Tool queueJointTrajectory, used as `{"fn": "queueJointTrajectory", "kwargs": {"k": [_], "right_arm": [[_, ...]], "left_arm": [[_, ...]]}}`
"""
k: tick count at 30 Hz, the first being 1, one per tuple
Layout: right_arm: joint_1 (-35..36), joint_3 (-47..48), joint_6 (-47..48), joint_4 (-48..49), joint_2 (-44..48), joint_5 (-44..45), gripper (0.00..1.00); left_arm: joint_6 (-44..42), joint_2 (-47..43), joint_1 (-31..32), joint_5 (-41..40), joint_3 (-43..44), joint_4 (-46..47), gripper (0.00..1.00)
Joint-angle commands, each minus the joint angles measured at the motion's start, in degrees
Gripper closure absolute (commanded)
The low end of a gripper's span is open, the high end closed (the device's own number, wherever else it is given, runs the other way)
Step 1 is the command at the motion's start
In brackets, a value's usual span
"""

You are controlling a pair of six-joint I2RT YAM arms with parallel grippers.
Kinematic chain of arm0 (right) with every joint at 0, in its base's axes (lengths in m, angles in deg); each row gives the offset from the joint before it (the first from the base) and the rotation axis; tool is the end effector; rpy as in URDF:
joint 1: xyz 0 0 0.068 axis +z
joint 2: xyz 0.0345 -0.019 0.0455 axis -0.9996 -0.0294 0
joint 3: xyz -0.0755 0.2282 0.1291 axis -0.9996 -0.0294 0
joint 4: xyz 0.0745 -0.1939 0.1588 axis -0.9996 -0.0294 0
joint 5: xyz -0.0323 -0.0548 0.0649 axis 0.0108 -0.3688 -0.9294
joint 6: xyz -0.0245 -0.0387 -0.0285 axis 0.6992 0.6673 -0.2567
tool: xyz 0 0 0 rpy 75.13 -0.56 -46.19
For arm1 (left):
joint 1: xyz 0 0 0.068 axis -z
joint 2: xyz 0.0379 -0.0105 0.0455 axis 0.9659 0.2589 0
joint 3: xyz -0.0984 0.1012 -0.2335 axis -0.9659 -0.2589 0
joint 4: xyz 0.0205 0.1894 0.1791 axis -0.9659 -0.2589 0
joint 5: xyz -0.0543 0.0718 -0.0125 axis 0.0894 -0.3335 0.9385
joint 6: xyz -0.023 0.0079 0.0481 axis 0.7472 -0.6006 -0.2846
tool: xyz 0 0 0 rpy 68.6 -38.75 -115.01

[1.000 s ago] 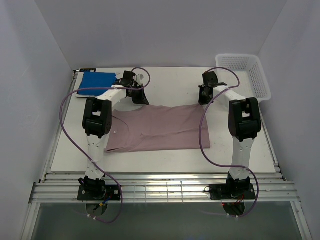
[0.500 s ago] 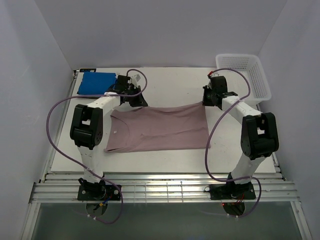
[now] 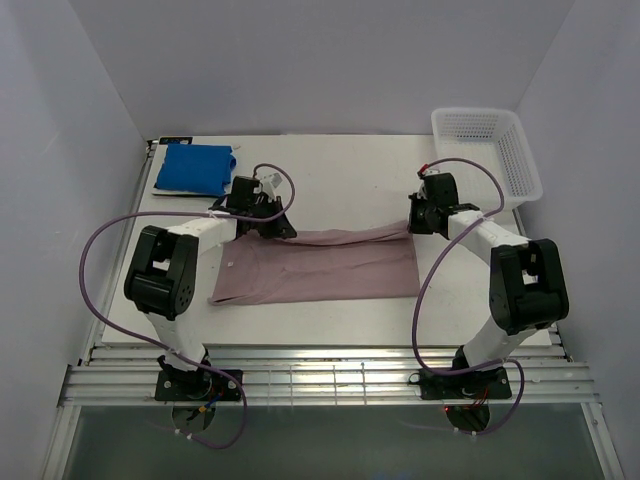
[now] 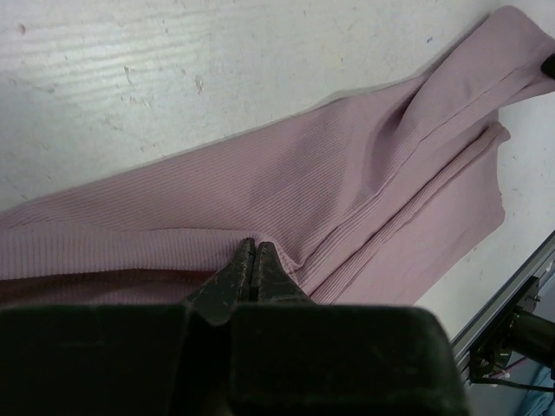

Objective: Fold and stack the tank tops
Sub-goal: Fold the tank top

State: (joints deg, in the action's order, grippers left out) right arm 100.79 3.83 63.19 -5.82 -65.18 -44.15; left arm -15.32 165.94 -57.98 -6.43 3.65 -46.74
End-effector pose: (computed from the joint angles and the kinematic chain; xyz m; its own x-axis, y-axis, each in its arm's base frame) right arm 0.3426 0.0747 0.2026 -0.7214 0.0439 -0.6911 -0.0522 0.9917 0.1175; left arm 0.3540 -0.1258 0.1736 -0.8788 -0.0790 -0.4706 0.2382 0.7819 -0.5762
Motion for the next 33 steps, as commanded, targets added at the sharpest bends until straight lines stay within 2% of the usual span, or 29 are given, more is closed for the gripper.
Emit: {"fn": "queueJointTrajectory", "kwargs": {"k": [1, 7, 17, 20, 21, 22, 23, 24, 25, 26, 27, 28, 32, 33], "right_arm": [[-0.3, -1.0, 0.1, 1.2, 2.8, 1.9, 0.92], [-1.0, -2.1, 0.0, 1.4, 2.3, 0.0, 0.92], [-1.1, -5.7, -0.4, 2.2, 4.2, -1.2, 0.92], [-1.1, -7.9, -1.1, 3.2, 5.5, -2.9, 0.86], [-1.1, -8.3, -1.3, 3.2, 5.9, -2.9, 0.82], [-1.1, -8.9, -1.5, 3.2, 6.4, -2.8, 0.79], [-1.1, -9.7, -1.7, 3.0, 7.6, -2.5, 0.77], [-1.1, -10.3, -1.8, 2.9, 8.2, -2.1, 0.71], [-1.1, -10.7, -2.0, 2.2, 9.0, -2.0, 0.64], [-1.1, -11.1, -2.1, 1.9, 10.4, -2.0, 0.60], [-1.2, -11.2, -2.1, 1.5, 11.0, -2.0, 0.51], [-1.1, -11.2, -2.1, 1.1, 11.7, -2.0, 0.47], [-1.1, -10.2, -2.2, -0.2, 14.8, -5.2, 0.36], [-1.1, -9.4, -2.1, -0.2, 15.2, -6.3, 0.29]], "left_arm": [[1.3, -4.4, 0.5, 0.1, -2.7, 2.8, 1.00], [2.8, -7.1, 1.0, 0.8, -8.3, 5.8, 1.00], [4.6, -8.8, 1.2, -2.0, -12.8, 4.9, 1.00], [4.9, -9.5, 1.2, -2.9, -13.3, 3.5, 1.00], [5.0, -9.5, 1.2, -3.2, -13.3, 2.9, 1.00], [5.3, -9.6, 1.2, -3.4, -13.3, 2.4, 0.97], [5.5, -10.1, 1.2, -3.4, -13.4, 1.5, 0.91], [5.7, -10.5, 1.3, -3.4, -13.5, 0.9, 0.82], [6.0, -11.0, 1.3, -3.5, -13.8, 0.6, 0.68], [6.4, -11.8, 1.4, -3.4, -14.3, 0.0, 0.49], [6.6, -13.5, 1.4, -3.3, -14.6, -0.3, 0.42], [6.8, -14.4, 1.5, -3.3, -14.7, -0.8, 0.37], [6.9, -19.5, 2.1, -3.5, -14.7, -4.1, 0.22], [6.8, -21.6, 2.2, -4.3, -14.4, -4.4, 0.13]]}}
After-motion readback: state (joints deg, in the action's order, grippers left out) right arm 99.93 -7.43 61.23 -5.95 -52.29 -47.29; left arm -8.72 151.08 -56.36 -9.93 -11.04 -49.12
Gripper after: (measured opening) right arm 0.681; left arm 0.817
